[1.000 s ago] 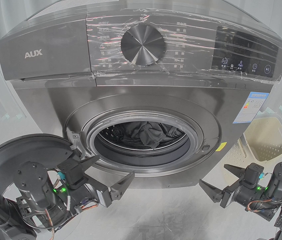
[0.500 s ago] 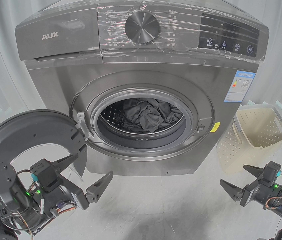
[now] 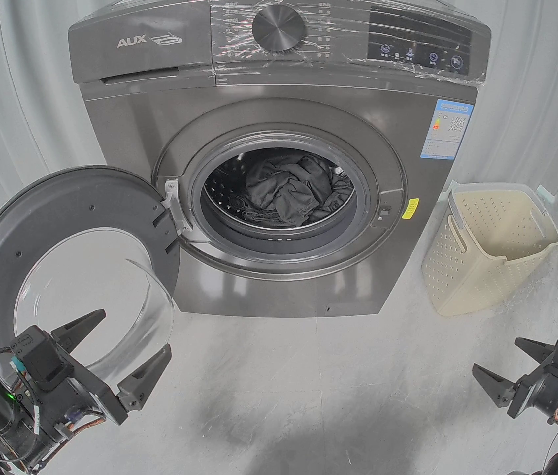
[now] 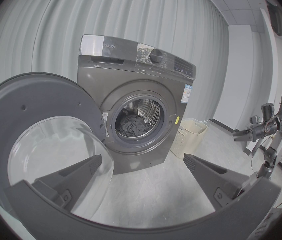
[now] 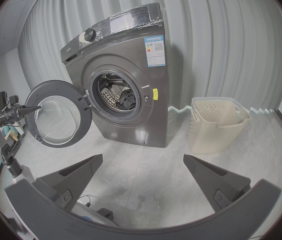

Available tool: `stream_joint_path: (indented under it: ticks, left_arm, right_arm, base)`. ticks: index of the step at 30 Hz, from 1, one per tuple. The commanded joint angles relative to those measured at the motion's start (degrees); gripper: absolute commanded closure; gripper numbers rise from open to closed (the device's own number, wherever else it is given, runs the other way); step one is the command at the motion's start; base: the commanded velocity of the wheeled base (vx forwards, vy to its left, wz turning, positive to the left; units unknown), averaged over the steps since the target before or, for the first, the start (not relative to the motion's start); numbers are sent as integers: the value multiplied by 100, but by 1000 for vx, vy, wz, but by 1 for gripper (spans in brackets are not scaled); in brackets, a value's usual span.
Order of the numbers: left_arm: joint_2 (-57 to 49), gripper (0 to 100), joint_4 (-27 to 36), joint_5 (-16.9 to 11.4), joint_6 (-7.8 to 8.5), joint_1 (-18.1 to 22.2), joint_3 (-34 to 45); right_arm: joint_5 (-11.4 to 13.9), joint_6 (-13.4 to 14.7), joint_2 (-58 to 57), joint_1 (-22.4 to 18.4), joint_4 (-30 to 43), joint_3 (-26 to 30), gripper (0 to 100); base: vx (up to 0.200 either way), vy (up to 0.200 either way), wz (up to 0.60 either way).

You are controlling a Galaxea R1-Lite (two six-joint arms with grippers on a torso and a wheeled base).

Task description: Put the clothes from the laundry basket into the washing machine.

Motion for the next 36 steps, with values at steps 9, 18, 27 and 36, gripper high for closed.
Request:
stream_joint_path:
  ticks: [9,18,27,36]
  left_arm:
    - [-2851,0,2637,223,-120,919,182]
    - [-4565,0,4527,214,-199,1763,182]
    - [-6525,0,6214,-445,-428,3178,182]
    - [-6947,0,6381,-893,-32,4321,182]
  right_arm:
    - [-12,-137,-3395,-1187,2561,101,0]
    - [700,-638,-5434,-2593,4099,75,0]
    - [1816,-611,-6199,-3322,4222,13,0]
    - [1693,-743,-6199,-3331,4214,22,0]
  base:
    - [0,0,0]
    - [0,0,0]
    - [0,0,0]
    - [0,0,0]
